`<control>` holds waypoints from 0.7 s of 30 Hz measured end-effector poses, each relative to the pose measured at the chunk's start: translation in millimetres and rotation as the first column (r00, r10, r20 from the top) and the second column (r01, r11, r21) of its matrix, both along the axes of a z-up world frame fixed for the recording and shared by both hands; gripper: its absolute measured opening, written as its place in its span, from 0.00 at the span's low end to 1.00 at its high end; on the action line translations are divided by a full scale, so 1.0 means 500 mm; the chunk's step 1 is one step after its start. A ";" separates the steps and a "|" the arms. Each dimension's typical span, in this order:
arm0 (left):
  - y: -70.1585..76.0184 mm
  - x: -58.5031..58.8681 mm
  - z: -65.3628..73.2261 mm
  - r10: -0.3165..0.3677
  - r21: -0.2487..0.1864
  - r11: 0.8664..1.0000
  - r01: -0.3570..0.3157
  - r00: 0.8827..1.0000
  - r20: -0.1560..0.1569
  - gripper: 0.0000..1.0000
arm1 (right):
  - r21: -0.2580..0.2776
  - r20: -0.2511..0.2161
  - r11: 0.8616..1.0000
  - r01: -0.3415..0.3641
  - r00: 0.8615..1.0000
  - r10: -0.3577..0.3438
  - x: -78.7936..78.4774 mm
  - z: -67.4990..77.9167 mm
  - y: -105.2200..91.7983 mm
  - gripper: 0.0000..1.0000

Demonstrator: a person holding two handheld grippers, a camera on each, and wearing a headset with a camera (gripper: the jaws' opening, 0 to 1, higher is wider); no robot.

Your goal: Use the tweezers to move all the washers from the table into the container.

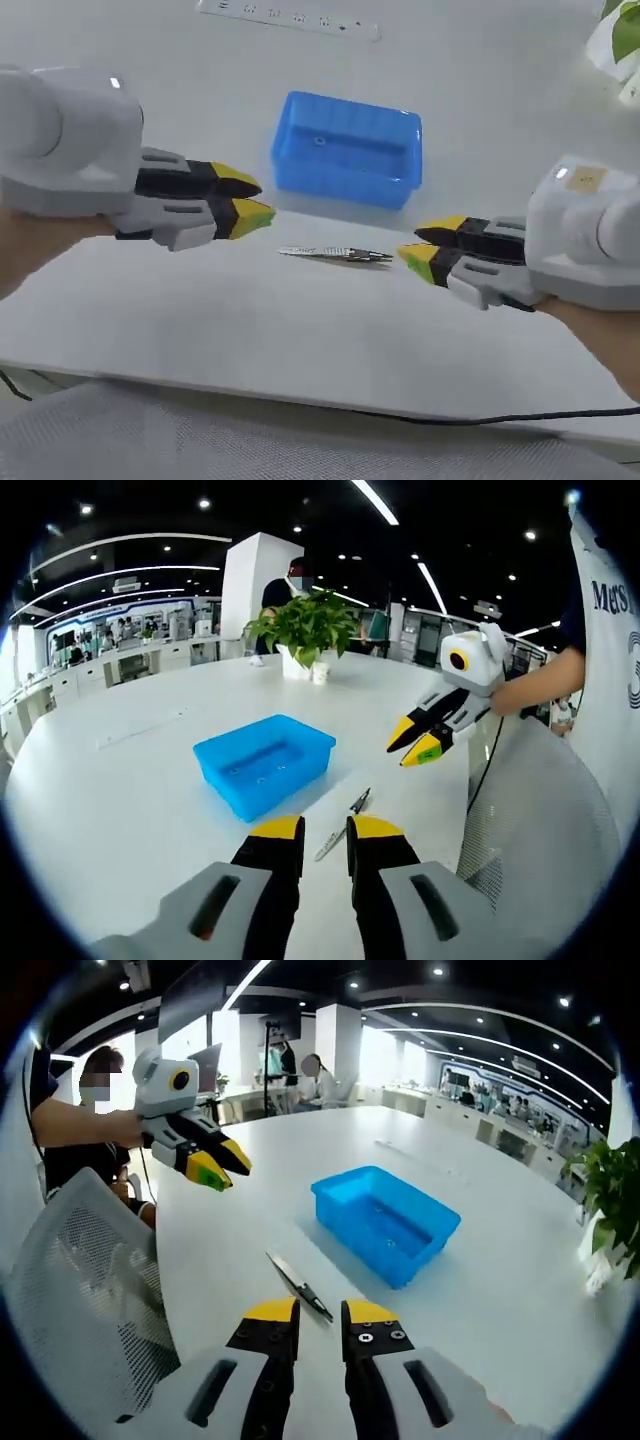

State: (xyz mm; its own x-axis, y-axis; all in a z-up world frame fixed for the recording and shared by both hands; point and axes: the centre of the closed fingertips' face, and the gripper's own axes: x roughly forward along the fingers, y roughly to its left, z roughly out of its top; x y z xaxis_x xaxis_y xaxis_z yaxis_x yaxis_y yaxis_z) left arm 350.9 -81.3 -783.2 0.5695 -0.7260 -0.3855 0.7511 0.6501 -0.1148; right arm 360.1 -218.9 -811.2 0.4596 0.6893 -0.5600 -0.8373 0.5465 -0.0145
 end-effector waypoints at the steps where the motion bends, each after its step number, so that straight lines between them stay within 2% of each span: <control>1: -0.002 -0.009 0.004 0.005 -0.014 1.000 -0.005 1.000 -0.004 0.21 | 0.003 0.000 1.000 0.009 1.000 -0.009 -0.002 0.002 -0.003 0.18; 4: -0.010 -0.050 0.012 0.009 -0.026 1.000 -0.009 1.000 -0.011 0.22 | 0.045 0.009 0.997 0.070 0.997 -0.071 -0.011 0.025 -0.022 0.19; 8: -0.016 -0.084 0.023 0.029 -0.031 0.999 -0.030 1.000 -0.007 0.25 | 0.086 0.028 0.987 0.139 0.990 -0.142 -0.015 0.055 -0.047 0.19; 9: -0.018 -0.093 0.029 0.036 -0.038 0.999 -0.036 0.999 -0.005 0.25 | 0.113 0.026 0.980 0.164 0.985 -0.168 -0.016 0.066 -0.052 0.19; 11: -0.020 -0.108 0.038 0.044 -0.041 0.998 -0.044 0.999 0.003 0.25 | 0.131 0.034 0.974 0.186 0.981 -0.192 -0.023 0.080 -0.063 0.20; 14: -0.014 -0.121 0.047 0.091 -0.054 0.994 -0.091 0.996 0.000 0.28 | 0.160 0.034 0.960 0.231 0.970 -0.239 -0.036 0.094 -0.078 0.21; 15: -0.012 -0.124 0.052 0.123 -0.077 0.989 -0.123 0.992 -0.006 0.29 | 0.177 0.026 0.950 0.256 0.964 -0.265 -0.044 0.099 -0.085 0.22; 16: -0.010 -0.126 0.055 0.139 -0.089 0.986 -0.140 0.990 -0.011 0.30 | 0.185 0.027 0.946 0.265 0.961 -0.274 -0.050 0.103 -0.088 0.22; 19: -0.005 -0.136 0.066 0.183 -0.128 0.975 -0.183 0.983 -0.013 0.32 | 0.197 0.031 0.941 0.275 0.958 -0.286 -0.075 0.113 -0.094 0.23; 21: -0.003 -0.147 0.069 0.192 -0.133 0.972 -0.192 0.981 -0.012 0.34 | 0.195 0.048 0.938 0.285 0.953 -0.299 -0.084 0.123 -0.099 0.24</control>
State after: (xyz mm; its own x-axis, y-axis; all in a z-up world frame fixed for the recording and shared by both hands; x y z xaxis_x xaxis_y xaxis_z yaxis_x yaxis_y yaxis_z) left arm 277.4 -82.8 -748.8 0.7036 -0.6477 -0.2923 0.6136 0.7612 -0.2099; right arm 318.2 -268.5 -749.7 0.6922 0.6060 -0.3920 -0.6408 0.7659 0.0524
